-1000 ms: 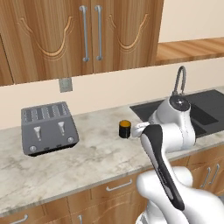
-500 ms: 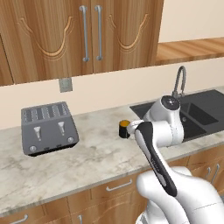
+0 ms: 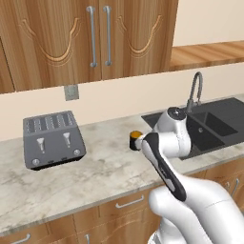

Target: Clear the mugs and bowl far away from the sink.

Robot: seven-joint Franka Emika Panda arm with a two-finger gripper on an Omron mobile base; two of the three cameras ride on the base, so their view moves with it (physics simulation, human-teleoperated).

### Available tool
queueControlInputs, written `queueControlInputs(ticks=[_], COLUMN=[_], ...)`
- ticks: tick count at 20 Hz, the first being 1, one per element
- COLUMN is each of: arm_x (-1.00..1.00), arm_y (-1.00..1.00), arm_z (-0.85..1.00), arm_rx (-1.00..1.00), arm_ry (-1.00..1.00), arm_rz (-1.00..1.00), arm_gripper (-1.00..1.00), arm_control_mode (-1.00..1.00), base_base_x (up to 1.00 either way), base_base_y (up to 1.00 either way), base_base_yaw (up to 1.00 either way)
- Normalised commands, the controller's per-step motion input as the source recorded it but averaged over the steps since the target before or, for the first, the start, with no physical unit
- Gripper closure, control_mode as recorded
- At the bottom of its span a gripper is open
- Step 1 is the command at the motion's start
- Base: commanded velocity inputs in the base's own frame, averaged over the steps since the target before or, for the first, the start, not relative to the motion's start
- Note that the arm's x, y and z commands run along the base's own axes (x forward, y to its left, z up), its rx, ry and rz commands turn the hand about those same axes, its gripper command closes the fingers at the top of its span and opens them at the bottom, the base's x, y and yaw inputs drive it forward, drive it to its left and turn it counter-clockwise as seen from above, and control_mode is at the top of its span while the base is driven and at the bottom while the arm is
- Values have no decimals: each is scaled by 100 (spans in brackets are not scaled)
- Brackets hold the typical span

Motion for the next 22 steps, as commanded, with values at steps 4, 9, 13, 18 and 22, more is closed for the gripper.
queueControlInputs(ticks=[4, 9, 13, 18, 22], arm_x=[15, 11, 45, 50, 36], arm_y=[0, 10, 14, 0, 0], arm_z=[-10, -3, -21, -36, -21], arm_rx=[0, 0, 0, 0, 0], arm_ry=[0, 0, 0, 0, 0], arm_rz=[1, -1, -2, 0, 0], arm_gripper=[-100, -100, -100, -100, -100], arm_control_mode=[-100, -100, -100, -100, -100], base_base_x=[0, 0, 0, 0, 0], base_base_y=[0, 0, 0, 0, 0], base_base_yaw=[0, 0, 0, 0, 0])
